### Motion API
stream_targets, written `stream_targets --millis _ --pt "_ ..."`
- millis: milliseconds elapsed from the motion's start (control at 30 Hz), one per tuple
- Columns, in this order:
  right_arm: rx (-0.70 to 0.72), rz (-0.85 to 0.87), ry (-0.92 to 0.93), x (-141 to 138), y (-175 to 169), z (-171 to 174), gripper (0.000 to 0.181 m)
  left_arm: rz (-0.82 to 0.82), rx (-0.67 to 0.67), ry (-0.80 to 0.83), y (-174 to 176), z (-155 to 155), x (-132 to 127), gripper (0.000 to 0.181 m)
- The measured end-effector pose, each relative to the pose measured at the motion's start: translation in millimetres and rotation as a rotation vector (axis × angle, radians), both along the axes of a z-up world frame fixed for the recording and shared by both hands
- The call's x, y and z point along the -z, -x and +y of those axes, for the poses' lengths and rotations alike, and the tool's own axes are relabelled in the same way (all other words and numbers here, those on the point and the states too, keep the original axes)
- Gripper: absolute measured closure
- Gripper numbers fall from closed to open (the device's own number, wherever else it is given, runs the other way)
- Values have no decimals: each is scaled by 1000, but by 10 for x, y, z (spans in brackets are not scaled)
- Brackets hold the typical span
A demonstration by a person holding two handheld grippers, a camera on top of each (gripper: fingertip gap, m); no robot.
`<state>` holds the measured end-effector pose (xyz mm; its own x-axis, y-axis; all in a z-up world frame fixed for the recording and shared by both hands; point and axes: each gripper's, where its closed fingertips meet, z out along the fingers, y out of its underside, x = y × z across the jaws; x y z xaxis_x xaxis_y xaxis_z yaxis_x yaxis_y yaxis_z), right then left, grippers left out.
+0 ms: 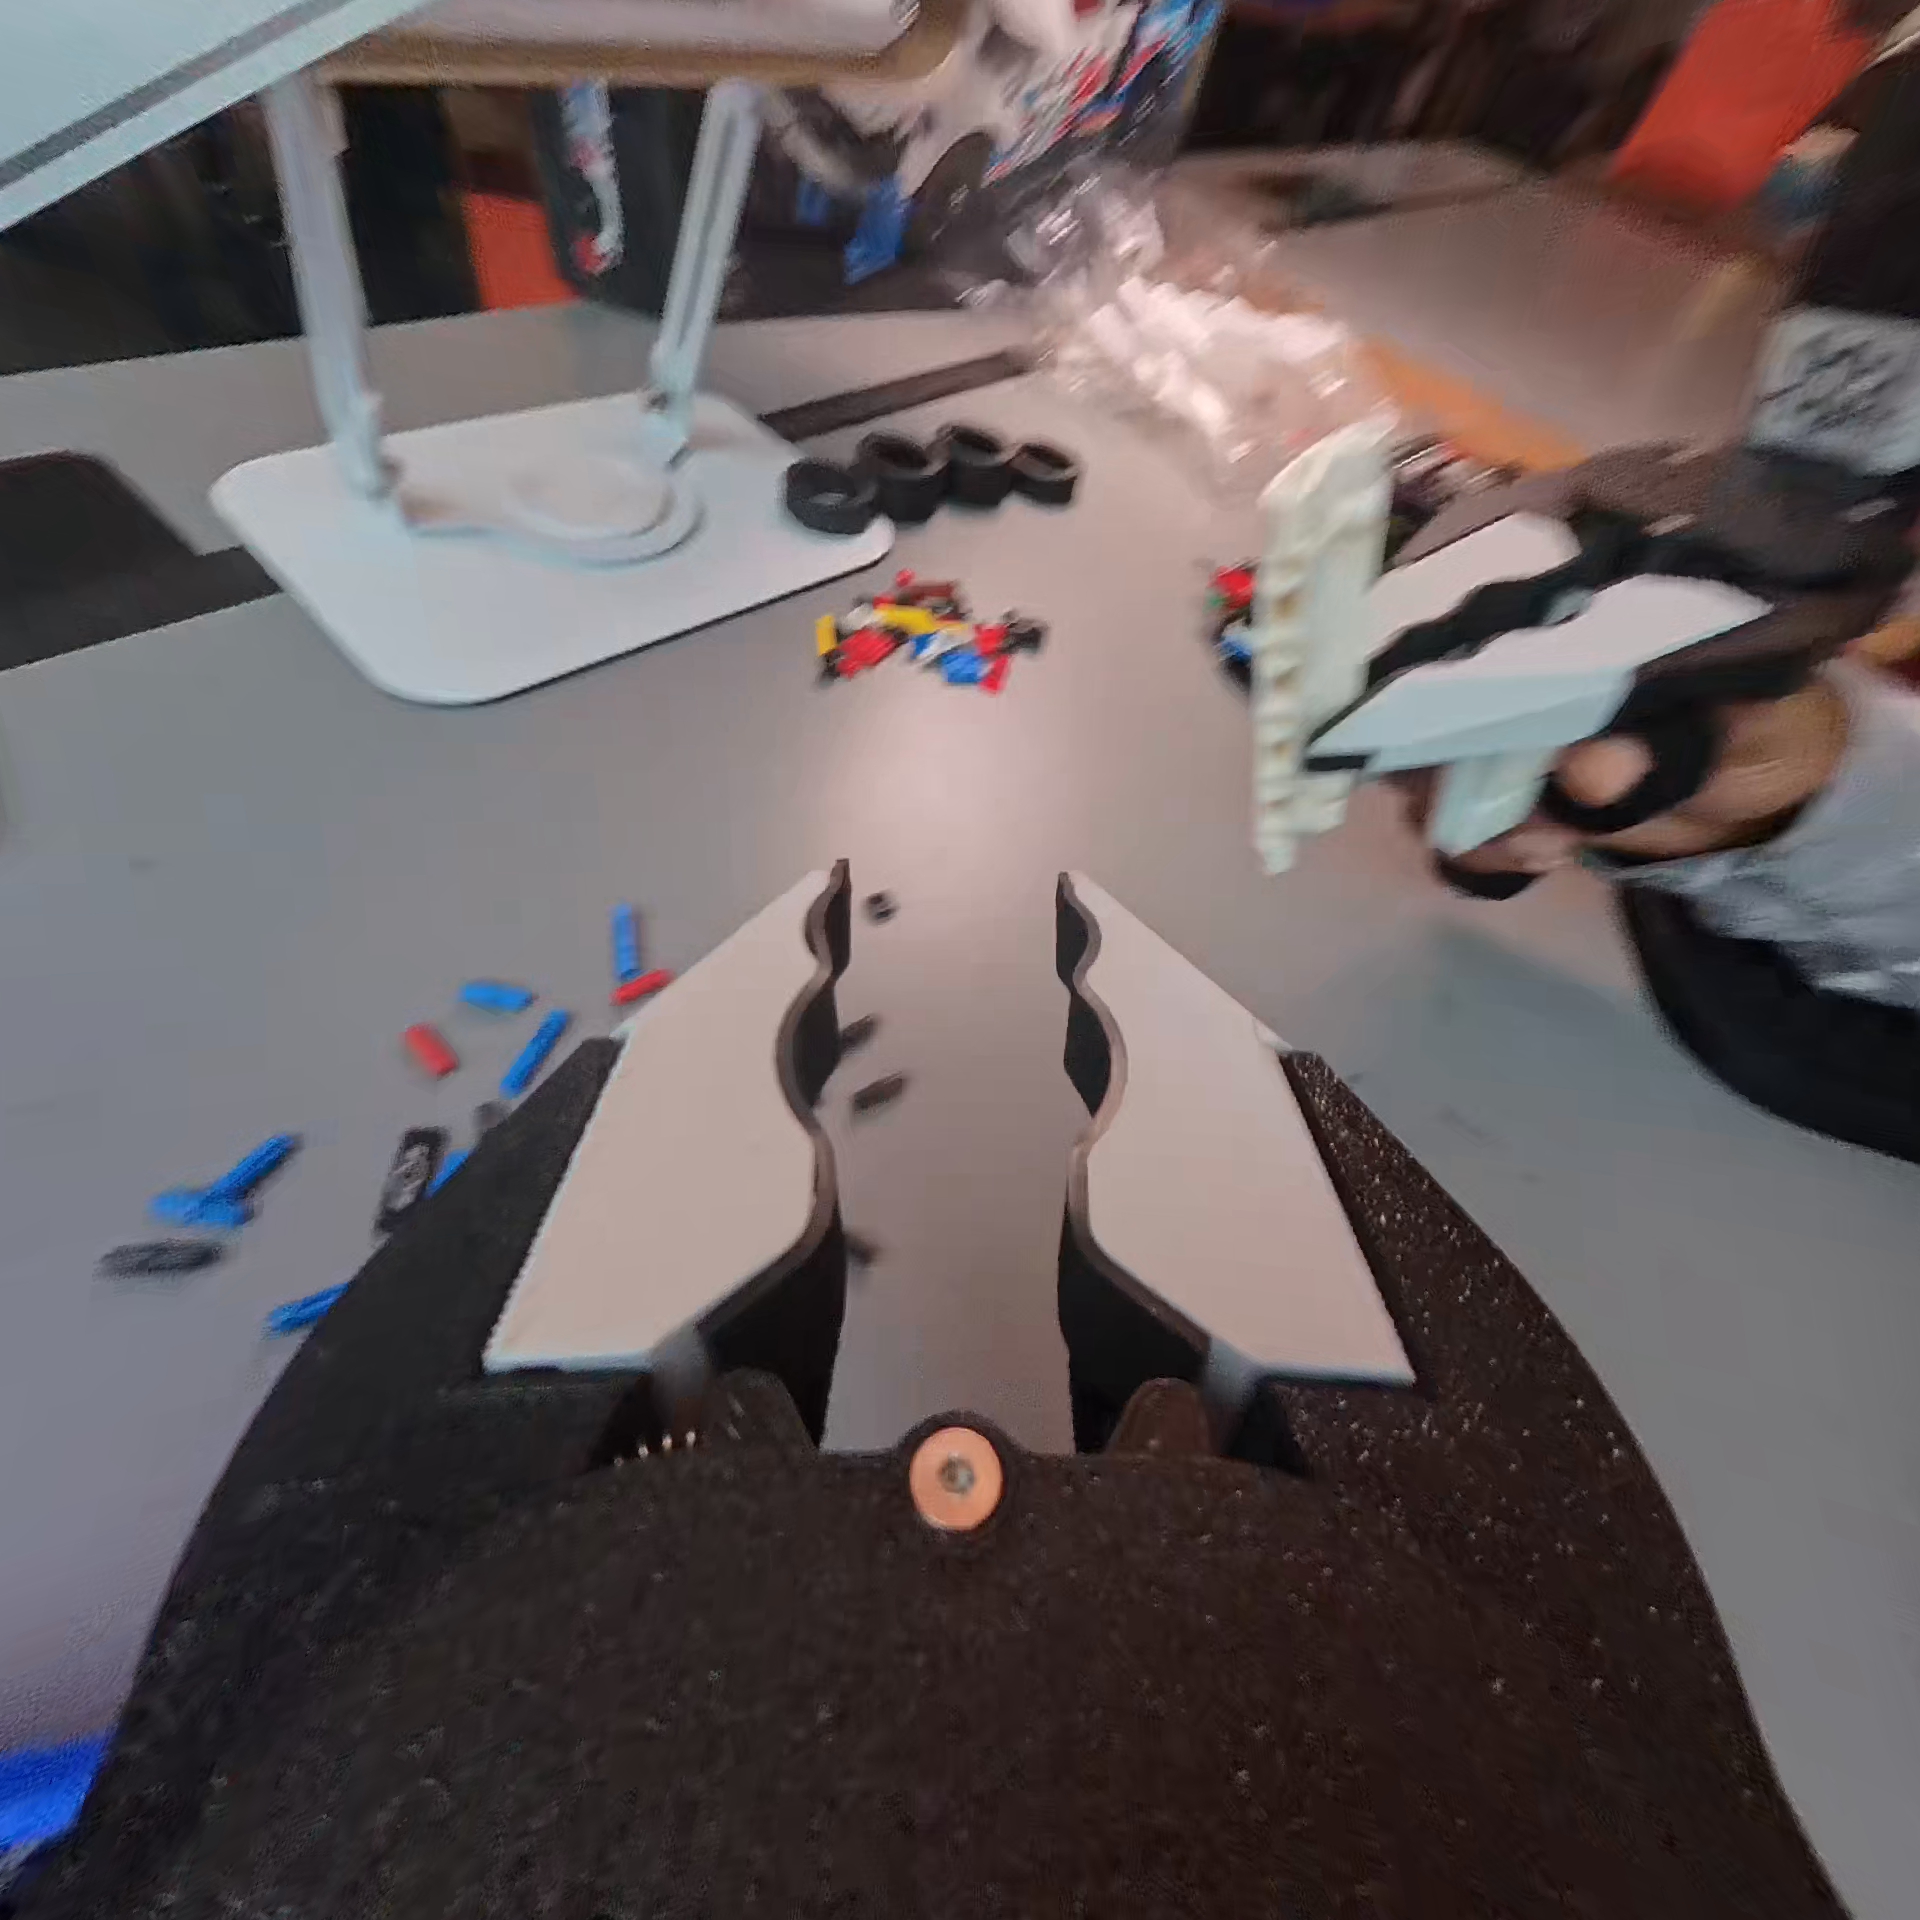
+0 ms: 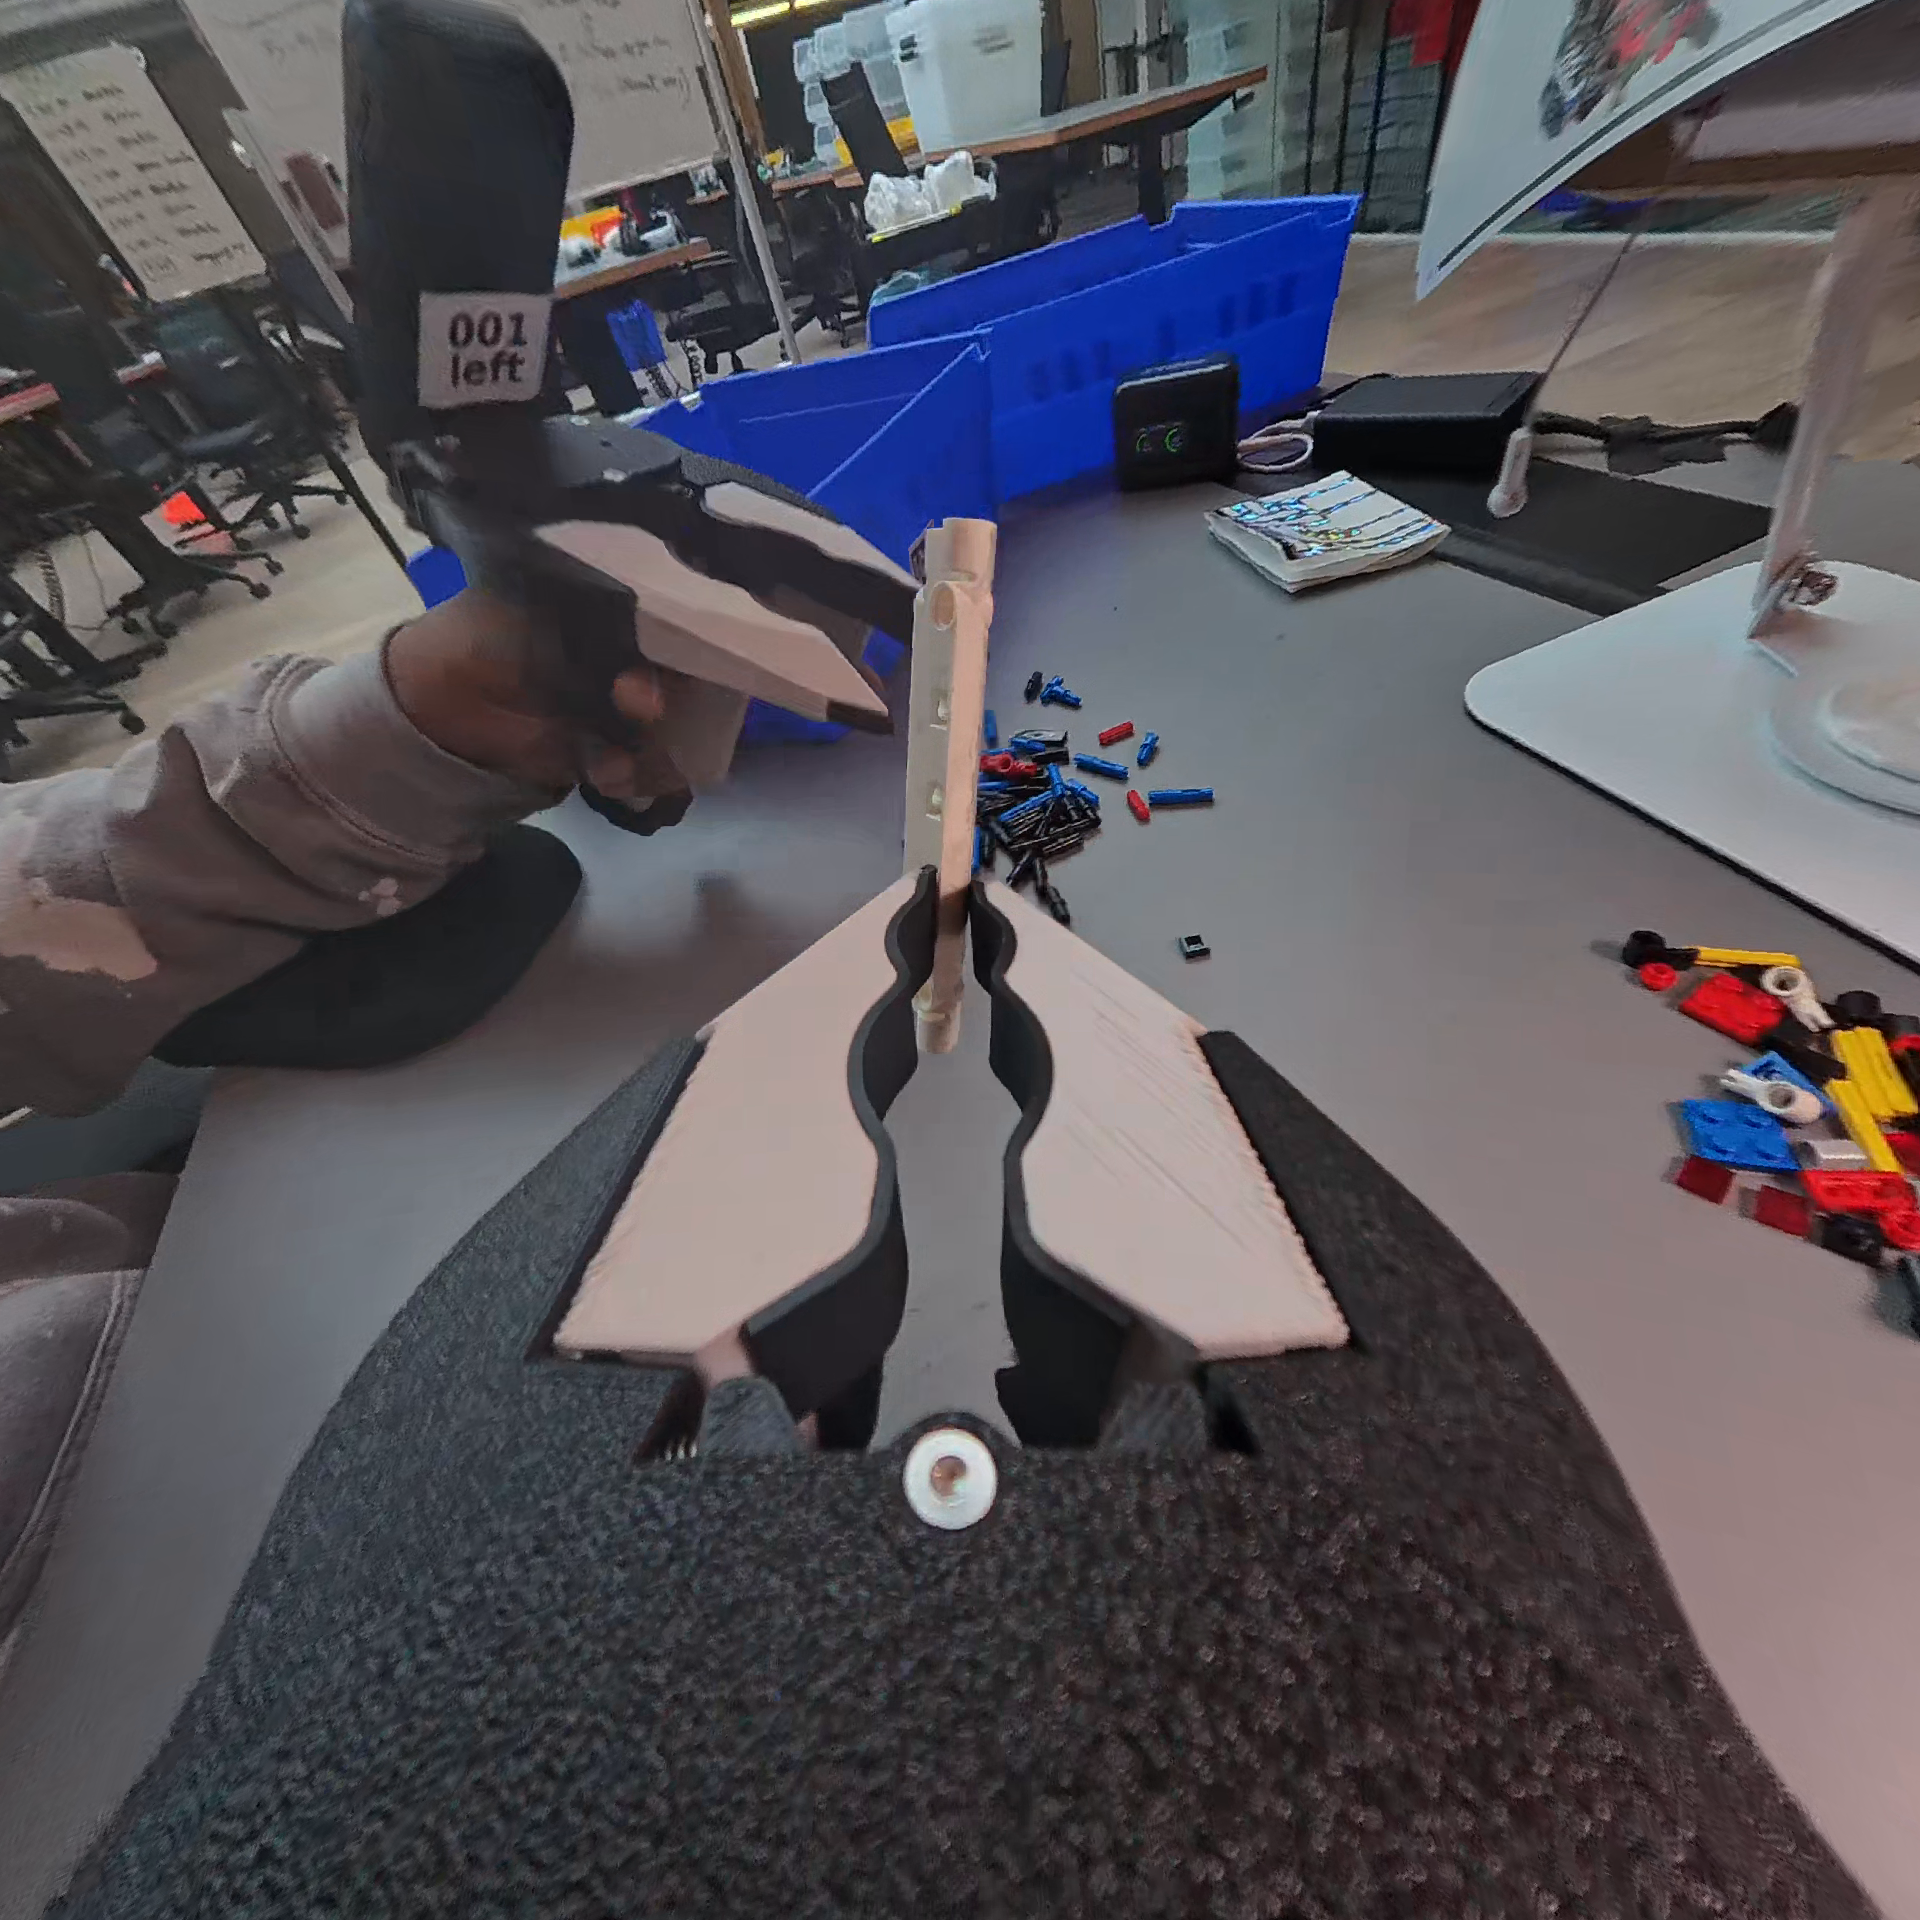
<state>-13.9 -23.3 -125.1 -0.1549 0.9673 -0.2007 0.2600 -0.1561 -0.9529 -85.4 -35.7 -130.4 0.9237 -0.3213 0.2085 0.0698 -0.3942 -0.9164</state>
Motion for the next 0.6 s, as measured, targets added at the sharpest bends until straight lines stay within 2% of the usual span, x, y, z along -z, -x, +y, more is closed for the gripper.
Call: stream_targets --millis 33,133,167,200,300,367,433,500,567,600 --pt "-35 -15 -12 38 12 -82 176 -90 84 -39 -171 -34 -122 142" --pt "-152 -30 -37 99 42 -378 176 -271 276 -73 -539 -149 -312 145" --pt "-164 -35 -48 112 58 -432 176 -286 327 -72 -626 -192 -327 159" --pt "-188 -38 -58 120 61 -495 176 -270 352 -74 -672 -220 -328 175" --pt "-176 1 -85 59 73 -495 169 -135 297 -109 -587 -234 -417 176" --pt "-168 -12 -88 59 58 -431 149 -48 170 -184 -330 -252 -671 176" --pt "-130 -53 -106 140 66 -284 152 87 -40 -264 97 -336 -986 176" --pt "-56 -163 -159 352 123 -54 158 267 -299 -300 634 -514 -1239 176" --pt "8 -275 -224 573 218 167 158 472 -527 -230 1168 -744 -1298 176" --pt "26 -321 -245 661 277 247 158 545 -629 -137 1435 -863 -1227 176"
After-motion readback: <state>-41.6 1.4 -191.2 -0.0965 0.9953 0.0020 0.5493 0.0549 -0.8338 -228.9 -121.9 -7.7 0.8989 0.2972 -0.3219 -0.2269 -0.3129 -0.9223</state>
